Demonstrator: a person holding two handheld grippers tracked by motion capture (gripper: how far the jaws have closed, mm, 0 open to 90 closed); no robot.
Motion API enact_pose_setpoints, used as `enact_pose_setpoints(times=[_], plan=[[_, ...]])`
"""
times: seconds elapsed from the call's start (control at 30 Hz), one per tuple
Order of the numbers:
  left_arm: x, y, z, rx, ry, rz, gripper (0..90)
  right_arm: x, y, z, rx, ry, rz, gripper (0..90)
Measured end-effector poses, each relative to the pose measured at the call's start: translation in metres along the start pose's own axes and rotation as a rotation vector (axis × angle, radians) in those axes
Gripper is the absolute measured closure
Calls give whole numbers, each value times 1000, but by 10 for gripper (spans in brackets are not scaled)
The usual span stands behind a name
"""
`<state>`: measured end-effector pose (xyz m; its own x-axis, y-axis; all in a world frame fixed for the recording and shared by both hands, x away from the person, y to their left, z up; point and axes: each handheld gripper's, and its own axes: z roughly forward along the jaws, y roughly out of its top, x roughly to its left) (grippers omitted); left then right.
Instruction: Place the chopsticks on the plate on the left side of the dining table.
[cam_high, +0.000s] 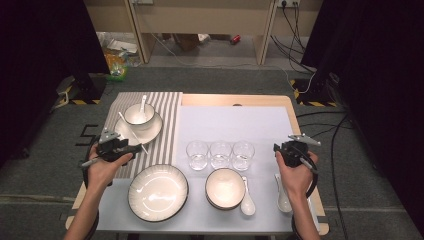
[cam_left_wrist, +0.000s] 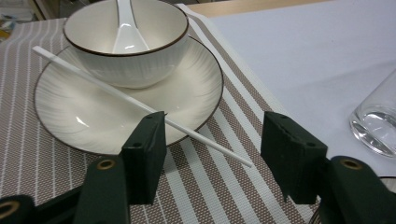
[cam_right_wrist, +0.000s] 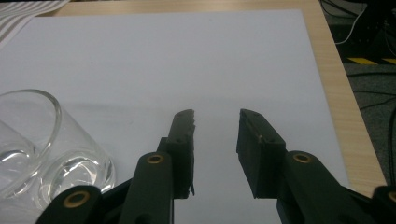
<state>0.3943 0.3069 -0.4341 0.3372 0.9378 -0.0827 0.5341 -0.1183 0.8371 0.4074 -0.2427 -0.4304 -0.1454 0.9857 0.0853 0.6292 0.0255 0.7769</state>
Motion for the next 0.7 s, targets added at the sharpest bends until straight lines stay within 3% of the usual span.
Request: enact_pose_setpoints(times=[0.17, 0.27, 0.53, 0.57, 0.6, 0.7], plan=[[2, -13, -2, -49, 7, -58, 355, -10, 2, -4, 76, -16, 12, 642], [4, -17, -2, -23, 0, -54, 338, -16, 1, -6, 131, -31, 17, 636], [5, -22, -10, -49, -1, -86, 316, -34, -1, -14, 257, -58, 30, 633], [5, -22, -11, -50, 2, -88, 314, -38, -3, -14, 298, -58, 43, 633], [6, -23, -11, -48, 2, -88, 314, -38, -3, -14, 298, -58, 43, 633], [6, -25, -13, -46, 7, -92, 314, -45, -9, -12, 375, -61, 55, 650]])
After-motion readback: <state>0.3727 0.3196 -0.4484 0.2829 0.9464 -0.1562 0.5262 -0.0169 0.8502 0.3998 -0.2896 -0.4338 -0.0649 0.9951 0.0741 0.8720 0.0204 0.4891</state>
